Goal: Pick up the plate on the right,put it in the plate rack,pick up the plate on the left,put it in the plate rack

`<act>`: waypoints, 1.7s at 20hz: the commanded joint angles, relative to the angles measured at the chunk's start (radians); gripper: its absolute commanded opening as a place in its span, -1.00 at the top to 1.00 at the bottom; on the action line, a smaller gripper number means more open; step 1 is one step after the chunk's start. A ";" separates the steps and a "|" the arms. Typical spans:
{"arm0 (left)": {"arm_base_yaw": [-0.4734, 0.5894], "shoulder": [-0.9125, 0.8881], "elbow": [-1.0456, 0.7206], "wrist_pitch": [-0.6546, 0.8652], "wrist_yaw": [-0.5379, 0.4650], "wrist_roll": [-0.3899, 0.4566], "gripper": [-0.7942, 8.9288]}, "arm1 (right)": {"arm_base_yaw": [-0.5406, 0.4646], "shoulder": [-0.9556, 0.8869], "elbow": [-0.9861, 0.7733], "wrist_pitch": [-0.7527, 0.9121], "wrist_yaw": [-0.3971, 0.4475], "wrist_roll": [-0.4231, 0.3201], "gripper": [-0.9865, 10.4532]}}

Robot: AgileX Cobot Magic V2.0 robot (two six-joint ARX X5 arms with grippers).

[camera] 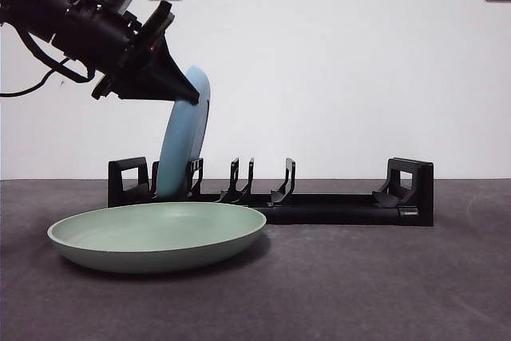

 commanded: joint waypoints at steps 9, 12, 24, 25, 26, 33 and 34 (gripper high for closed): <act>-0.002 -0.025 -0.003 -0.036 -0.011 0.062 0.11 | 0.002 0.007 0.002 -0.022 -0.005 -0.008 0.06; -0.002 -0.085 -0.003 -0.061 -0.012 0.080 0.11 | 0.002 0.016 0.002 -0.051 -0.048 -0.008 0.06; -0.137 -0.518 -0.003 -0.325 -0.372 0.406 0.11 | 0.082 0.240 0.002 -0.135 -0.292 -0.006 0.07; -0.175 -0.560 -0.003 -0.351 -0.454 0.445 0.11 | 0.103 0.280 0.002 -0.129 -0.291 -0.007 0.08; -0.213 -0.596 -0.003 -0.375 -0.526 0.472 0.11 | 0.125 0.324 0.002 -0.115 -0.291 -0.005 0.12; -0.421 -0.741 -0.003 -0.483 -0.797 0.498 0.12 | 0.206 0.615 0.003 0.059 -0.290 0.032 0.23; -0.442 -0.746 -0.003 -0.494 -0.811 0.498 0.12 | 0.212 0.647 0.003 0.074 -0.290 0.038 0.23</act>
